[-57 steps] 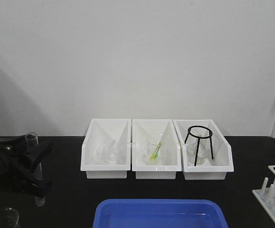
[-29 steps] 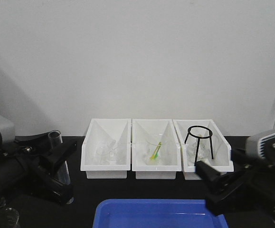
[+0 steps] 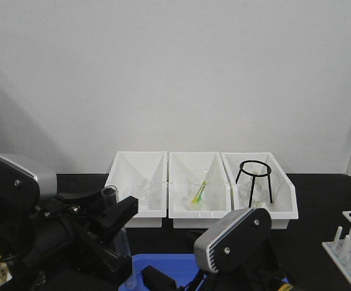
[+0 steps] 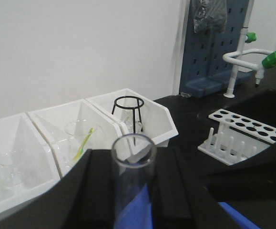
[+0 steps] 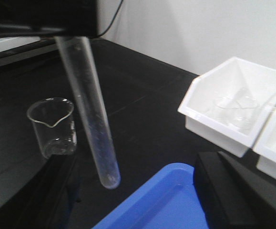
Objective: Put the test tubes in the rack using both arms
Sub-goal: 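Bring the held tube toward the right gripper and grasp it there, then hold the tube with the right gripper and open the left gripper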
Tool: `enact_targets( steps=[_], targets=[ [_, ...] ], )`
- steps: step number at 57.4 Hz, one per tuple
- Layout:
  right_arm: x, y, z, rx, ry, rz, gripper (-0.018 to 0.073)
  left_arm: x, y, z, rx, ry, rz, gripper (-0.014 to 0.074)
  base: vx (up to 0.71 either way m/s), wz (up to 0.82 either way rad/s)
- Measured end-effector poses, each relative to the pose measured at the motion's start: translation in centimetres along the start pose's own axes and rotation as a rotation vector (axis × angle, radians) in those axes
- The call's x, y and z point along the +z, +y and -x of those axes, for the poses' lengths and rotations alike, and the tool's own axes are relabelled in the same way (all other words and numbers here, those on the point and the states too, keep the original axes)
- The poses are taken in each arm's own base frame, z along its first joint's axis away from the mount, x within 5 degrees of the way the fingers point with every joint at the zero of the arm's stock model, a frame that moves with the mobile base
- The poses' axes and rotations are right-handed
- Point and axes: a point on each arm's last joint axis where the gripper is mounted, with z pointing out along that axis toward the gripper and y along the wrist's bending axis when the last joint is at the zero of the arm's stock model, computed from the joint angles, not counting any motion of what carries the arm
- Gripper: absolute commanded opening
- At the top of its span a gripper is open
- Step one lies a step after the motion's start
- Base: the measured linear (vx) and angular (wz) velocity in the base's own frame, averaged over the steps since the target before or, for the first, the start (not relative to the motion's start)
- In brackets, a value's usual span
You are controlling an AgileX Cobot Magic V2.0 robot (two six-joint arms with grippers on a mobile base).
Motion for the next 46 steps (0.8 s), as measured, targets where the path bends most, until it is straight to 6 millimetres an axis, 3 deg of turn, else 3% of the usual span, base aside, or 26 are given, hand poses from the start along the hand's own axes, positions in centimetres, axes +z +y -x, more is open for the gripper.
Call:
enact_targets(
  steps=[30, 46],
  targets=[
    [1.0, 0.6, -0.1, 0.003, -0.069, 0.023, 0.0544, 0.0, -2.6, -0.7, 0.007, 0.038, -0.099, -0.0021, 0.0, 0.0],
    [1.0, 0.6, 0.0, 0.003, -0.072, 0.023, 0.0544, -0.1, -3.0, -0.6, 0.009, 0.032, -0.113, -0.0021, 0.0, 0.0]
  ],
)
